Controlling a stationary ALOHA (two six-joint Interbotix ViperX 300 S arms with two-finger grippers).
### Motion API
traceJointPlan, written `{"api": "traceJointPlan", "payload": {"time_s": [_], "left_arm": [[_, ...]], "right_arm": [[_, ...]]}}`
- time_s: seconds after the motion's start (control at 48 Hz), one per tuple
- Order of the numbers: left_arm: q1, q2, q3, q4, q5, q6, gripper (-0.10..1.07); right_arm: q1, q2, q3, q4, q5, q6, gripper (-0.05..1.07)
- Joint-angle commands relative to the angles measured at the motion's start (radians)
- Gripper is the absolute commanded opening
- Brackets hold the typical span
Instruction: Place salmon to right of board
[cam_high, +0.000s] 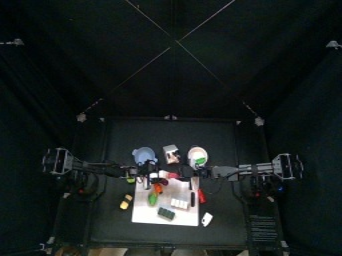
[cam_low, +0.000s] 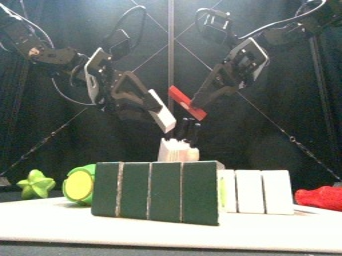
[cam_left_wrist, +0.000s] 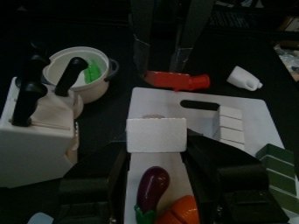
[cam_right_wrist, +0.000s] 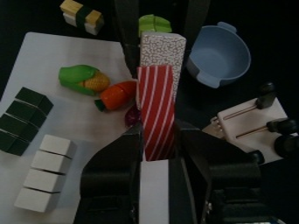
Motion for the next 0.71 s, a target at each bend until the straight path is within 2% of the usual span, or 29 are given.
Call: {"api": "traceJointPlan", "payload": {"time_s": [0.0,0.312,0.458,0.688], "left_arm": [[0.002,-0.017,-0.011,-0.002,-0.008,0.0,0.57],[0.002,-0.034,0.011,-0.003,-0.008,0.002,0.57],[0.006,-0.061,0.035,-0.003,-0.008,0.002,0.57],[0.015,-0.112,0.074,-0.002,-0.008,0.003,0.57]], "right_arm": [[0.011,-0.037,-0.009,0.0,-0.002,0.003,0.4],[0.032,-0.067,0.026,0.014,0.04,0.003,0.4],[0.028,-0.087,0.043,0.121,0.071,0.003,0.4],[0.031,-0.126,0.092,0.394,0.118,0.006,0.41]]}}
